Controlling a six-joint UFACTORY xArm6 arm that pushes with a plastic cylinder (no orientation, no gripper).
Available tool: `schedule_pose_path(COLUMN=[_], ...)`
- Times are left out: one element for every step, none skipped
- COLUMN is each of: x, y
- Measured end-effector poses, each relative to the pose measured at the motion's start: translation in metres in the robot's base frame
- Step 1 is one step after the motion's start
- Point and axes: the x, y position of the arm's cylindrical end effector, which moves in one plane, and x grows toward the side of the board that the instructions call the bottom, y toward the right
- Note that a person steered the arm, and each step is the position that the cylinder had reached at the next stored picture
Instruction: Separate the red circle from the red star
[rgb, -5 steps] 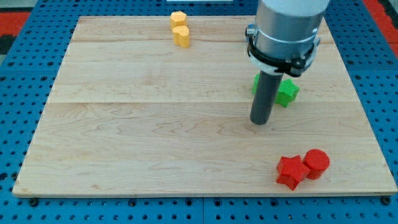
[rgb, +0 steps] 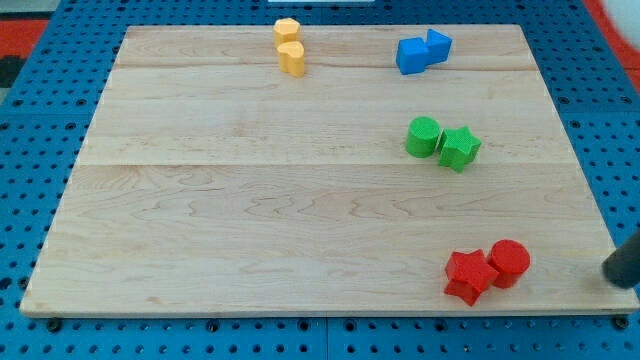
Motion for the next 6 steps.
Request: schedule_pose_path(x=[0.016, 0.010, -0.006, -0.009, -0.012, -0.005], y=[-0.027, -0.075, -0.122, -0.119, -0.116, -0.125])
